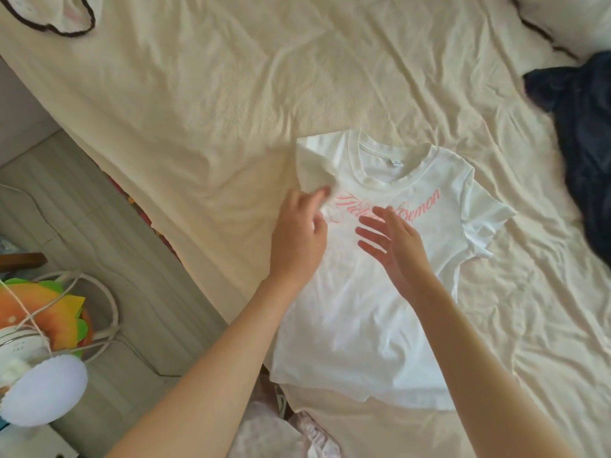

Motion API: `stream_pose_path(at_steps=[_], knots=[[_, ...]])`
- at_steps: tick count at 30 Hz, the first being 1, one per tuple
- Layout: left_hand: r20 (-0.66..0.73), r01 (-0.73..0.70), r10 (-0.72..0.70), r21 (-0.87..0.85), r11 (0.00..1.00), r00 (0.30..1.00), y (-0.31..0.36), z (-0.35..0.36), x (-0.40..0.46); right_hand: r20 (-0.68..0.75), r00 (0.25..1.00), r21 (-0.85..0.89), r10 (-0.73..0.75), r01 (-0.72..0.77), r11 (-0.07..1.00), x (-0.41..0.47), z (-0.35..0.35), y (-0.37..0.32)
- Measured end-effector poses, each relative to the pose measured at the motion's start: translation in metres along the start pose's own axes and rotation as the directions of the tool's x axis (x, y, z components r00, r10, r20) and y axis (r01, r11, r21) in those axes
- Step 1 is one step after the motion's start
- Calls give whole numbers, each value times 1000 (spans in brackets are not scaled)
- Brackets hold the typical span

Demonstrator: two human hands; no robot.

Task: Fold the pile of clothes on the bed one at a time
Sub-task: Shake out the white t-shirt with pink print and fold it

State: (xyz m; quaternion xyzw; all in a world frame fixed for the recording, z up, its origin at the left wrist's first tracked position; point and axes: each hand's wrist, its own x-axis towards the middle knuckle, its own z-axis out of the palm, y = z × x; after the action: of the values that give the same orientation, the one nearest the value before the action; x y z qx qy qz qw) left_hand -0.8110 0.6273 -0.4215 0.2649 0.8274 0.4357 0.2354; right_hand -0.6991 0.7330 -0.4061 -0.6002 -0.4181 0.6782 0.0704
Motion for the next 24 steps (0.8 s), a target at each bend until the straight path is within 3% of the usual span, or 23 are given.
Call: stream_pose_path(at_steps=[2, 4, 7, 9, 11, 13, 15, 17, 19, 22, 24], knots=[[309, -244, 167, 229, 942, 936, 0, 9, -13, -88, 996, -19, -5, 3, 1000, 1, -9, -5], [385, -273, 125, 358, 893, 914, -8, 13, -22, -175, 982, -218, -71, 32, 975, 8, -11, -9], [149, -92, 50, 294, 951, 988, -27, 9, -25, -112, 954, -569, -279, 169, 805, 28, 2, -15], [45, 122, -130, 156, 980, 990, -38, 6, -20, 23, 922, -705, -386, 289, 648, 45, 22, -22], [101, 327, -327, 14, 945, 940, -45, 8, -13, 159, 897, -786, -412, 367, 497, 63, 43, -27], [164, 384, -380, 8, 923, 910, -49, 10, -10, 205, 895, -851, -396, 363, 380, 80, 63, -34], [168, 370, -371, 38, 928, 913, -51, 10, -11, 166, 912, -846, -376, 327, 420, 95, 77, -43], [136, 338, -345, 70, 939, 929, -48, 10, -14, 111, 943, -727, -315, 293, 620, 104, 83, -49], [108, 319, -336, 153, 936, 936, -42, 15, -17, 97, 959, -605, -268, 271, 749, 108, 85, -50], [85, 277, -328, 363, 890, 941, -34, 27, -18, 131, 950, -628, -283, 300, 718, 105, 84, -47], [69, 300, -348, 372, 879, 935, -36, 26, -13, 144, 942, -658, -304, 321, 682, 105, 81, -45]])
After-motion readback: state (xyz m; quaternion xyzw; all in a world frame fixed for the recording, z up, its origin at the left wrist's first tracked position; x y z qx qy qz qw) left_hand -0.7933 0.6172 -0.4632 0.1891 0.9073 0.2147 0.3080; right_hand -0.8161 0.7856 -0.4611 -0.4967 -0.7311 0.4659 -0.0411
